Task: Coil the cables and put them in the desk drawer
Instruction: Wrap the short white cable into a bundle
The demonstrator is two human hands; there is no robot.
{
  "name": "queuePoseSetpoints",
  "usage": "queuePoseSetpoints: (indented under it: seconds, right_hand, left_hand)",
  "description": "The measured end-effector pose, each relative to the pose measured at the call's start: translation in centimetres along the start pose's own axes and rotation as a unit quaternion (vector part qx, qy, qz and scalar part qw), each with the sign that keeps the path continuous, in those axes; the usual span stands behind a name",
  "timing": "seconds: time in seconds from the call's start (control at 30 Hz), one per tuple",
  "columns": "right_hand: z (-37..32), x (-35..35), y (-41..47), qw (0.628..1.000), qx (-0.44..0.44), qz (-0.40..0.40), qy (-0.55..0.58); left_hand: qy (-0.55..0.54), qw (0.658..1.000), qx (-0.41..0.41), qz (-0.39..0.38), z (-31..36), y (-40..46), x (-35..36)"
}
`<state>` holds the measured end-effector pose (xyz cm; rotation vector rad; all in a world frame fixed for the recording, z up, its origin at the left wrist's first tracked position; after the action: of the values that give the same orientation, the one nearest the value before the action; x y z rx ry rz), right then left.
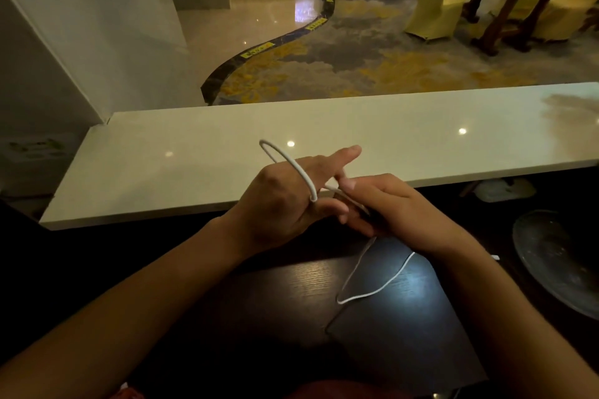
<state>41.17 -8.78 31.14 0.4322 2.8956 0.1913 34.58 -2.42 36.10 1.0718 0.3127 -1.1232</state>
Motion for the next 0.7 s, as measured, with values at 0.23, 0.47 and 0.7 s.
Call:
queuePoseSetpoints:
  seconds: [0.23, 0.47, 0.7]
  right_hand:
    - [1.1, -1.4, -1.6, 0.998, 0.039, -0.017, -0.052]
    - [-1.0, -2.4, -2.4, 0.999, -0.024, 0.001, 0.030]
    - [-3.6, -2.3, -1.9, 0.991, -0.095, 0.013, 0.096]
  left_hand:
    - [0.079, 0.993, -0.073, -0.056, -4.5, 0.1, 1.2]
    - [0.079, 0.965, -0.174, -0.179, -6.4, -0.4, 3.3]
    - [0.049, 0.959, -0.153, -0.232, -4.7, -0.6, 5.0]
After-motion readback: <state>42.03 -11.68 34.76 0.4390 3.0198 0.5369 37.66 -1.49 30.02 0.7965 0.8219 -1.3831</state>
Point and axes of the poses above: each hand's wrist, its own y-axis towards the middle knuckle, its own x-axis out of the palm, z = x × y, the point moved 10 cm from there along y, towards the middle knuckle, and after that the axes turned 11 degrees about -x, right-handed, at the moved point
